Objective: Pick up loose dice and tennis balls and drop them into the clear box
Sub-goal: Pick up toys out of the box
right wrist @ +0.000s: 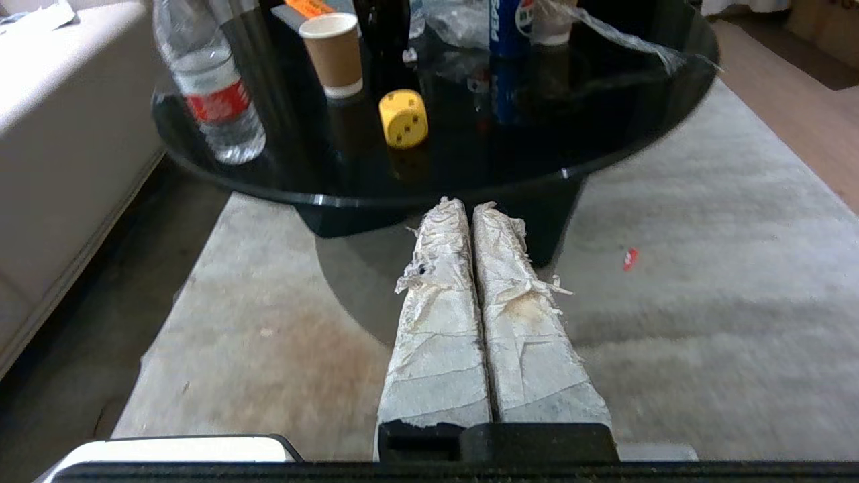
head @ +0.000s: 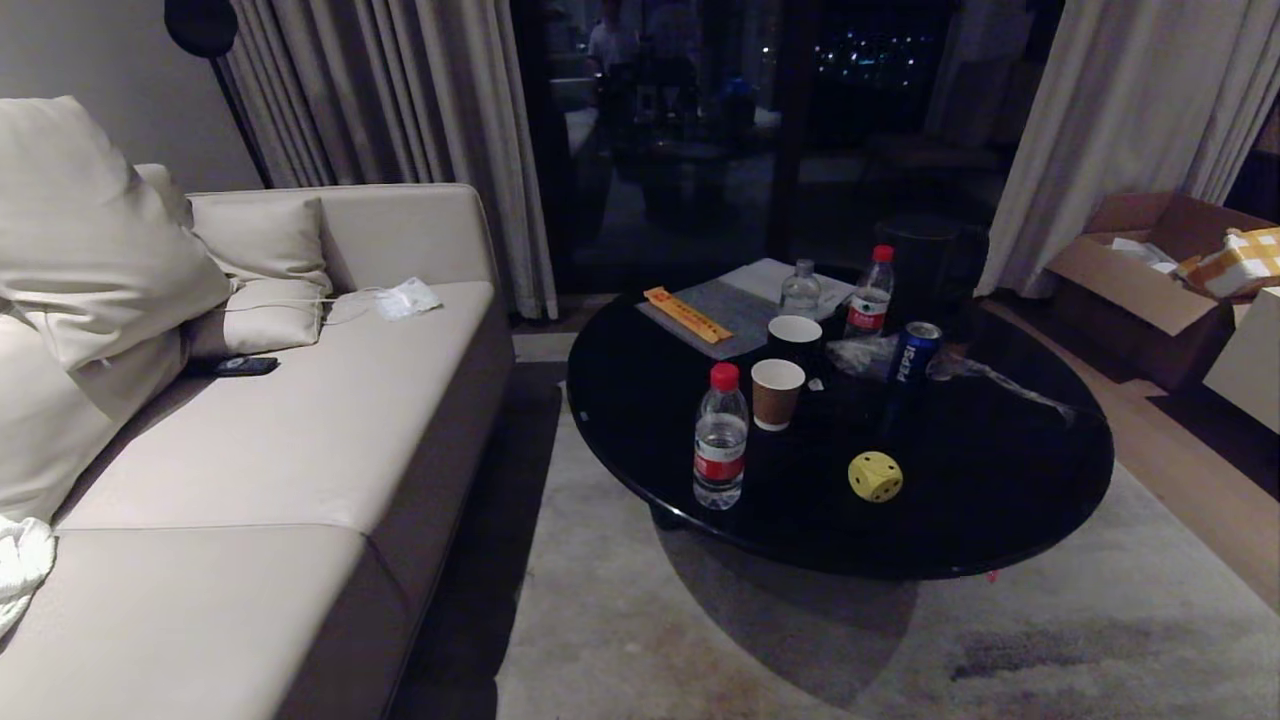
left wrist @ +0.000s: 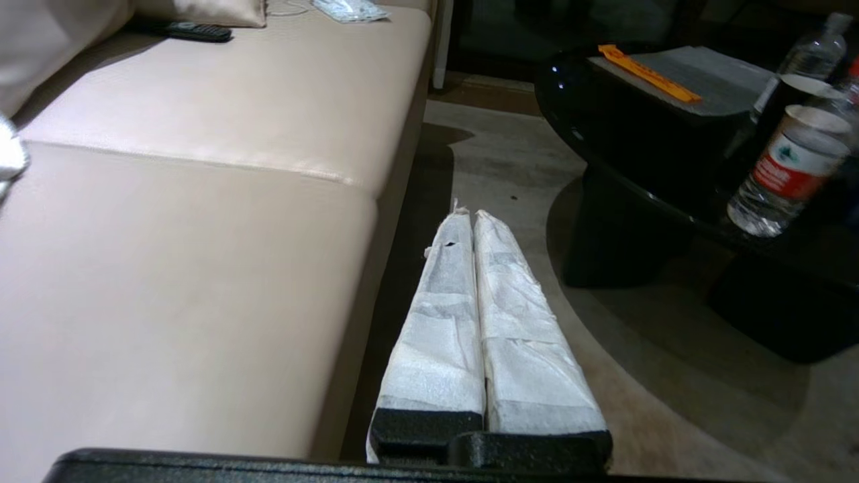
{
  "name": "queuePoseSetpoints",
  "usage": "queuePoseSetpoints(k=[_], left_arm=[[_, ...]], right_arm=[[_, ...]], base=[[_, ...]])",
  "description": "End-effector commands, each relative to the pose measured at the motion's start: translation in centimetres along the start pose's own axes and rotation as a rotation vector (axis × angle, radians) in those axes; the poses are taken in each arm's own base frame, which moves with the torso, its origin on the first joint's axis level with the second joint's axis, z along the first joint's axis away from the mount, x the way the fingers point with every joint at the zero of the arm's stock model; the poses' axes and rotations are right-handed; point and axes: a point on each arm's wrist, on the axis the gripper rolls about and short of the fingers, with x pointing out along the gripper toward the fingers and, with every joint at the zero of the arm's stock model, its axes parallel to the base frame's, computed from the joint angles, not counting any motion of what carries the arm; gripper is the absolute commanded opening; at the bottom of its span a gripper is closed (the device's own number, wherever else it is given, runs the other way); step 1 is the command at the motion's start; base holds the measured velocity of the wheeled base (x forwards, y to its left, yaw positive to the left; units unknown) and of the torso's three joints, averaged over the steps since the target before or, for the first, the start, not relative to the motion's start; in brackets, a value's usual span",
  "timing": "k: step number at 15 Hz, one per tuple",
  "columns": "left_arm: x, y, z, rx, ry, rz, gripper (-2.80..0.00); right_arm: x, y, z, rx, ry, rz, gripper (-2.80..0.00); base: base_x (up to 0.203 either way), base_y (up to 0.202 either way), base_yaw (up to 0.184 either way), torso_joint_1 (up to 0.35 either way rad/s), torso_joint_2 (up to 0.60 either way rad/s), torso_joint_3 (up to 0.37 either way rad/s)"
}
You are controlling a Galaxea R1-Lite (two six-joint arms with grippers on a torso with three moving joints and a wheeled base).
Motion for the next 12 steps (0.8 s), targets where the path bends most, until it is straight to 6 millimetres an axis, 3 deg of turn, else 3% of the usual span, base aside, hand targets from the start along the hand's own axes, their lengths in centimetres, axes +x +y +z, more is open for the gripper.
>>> queuePoseSetpoints(k=[1,12], left_arm=[[0.02,0.0,-0.03,-0.001,0.002,0.0,-2.8],[0.02,0.0,-0.03,0.002,0.002,0.0,-2.8]], right_arm=[[0.01,0.0,0.0,0.0,0.002,0.0,-2.8],[0.01,0.0,0.0,0.0,0.002,0.0,-2.8]], base=[[0.183,0.0,0.0,-0.005,0.0,0.001],[0.183,0.0,-0.001,0.003,0.0,0.003]])
